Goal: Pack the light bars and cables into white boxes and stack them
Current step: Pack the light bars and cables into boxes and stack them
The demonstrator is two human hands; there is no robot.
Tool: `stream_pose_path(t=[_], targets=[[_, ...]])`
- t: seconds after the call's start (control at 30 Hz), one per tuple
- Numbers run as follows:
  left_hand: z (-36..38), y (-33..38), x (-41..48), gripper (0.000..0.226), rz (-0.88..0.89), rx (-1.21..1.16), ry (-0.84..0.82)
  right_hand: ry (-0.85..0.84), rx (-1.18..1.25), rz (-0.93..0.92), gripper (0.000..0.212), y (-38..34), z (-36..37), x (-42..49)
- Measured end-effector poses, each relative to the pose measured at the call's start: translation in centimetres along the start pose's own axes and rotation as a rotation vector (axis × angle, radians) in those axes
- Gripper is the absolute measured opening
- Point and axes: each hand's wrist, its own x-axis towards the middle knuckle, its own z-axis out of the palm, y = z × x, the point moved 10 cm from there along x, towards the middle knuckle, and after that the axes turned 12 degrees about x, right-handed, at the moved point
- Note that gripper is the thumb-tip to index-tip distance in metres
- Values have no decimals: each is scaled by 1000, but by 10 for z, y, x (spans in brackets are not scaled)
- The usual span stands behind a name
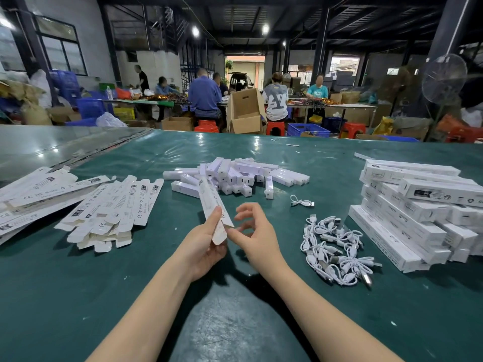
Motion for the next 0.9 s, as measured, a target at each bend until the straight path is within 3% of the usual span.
stream_pose_path(t=[0.07,0.17,0.27,0.37,0.5,0.73,0.8,0.9], targets=[[1,-1,0,34,-5,30,1,-52,-60,-36,43,-4,5,0],[2,-2,0,36,4,119,-9,-135,-214,-135,43,-11,13,-4],[8,-3,-3,39,9,185,-44,-54,-292,-226,36,-18,8,-6],[19,-6,-4,36,28,289,-91,62,-257,-186,21,-15,-3,-3],[36,-11,-7,39,32,384,-163,159,-312,-247,23,-22,-14,-7],[36,-10,-7,42,68,479,-150,170,-509,-362,25,-36,-10,-12],[43,-9,-10,43,78,446,-196,187,-412,-375,22,-41,-14,-12],[52,-10,-13,47,30,148,-283,183,-207,-301,11,-39,-21,-6]])
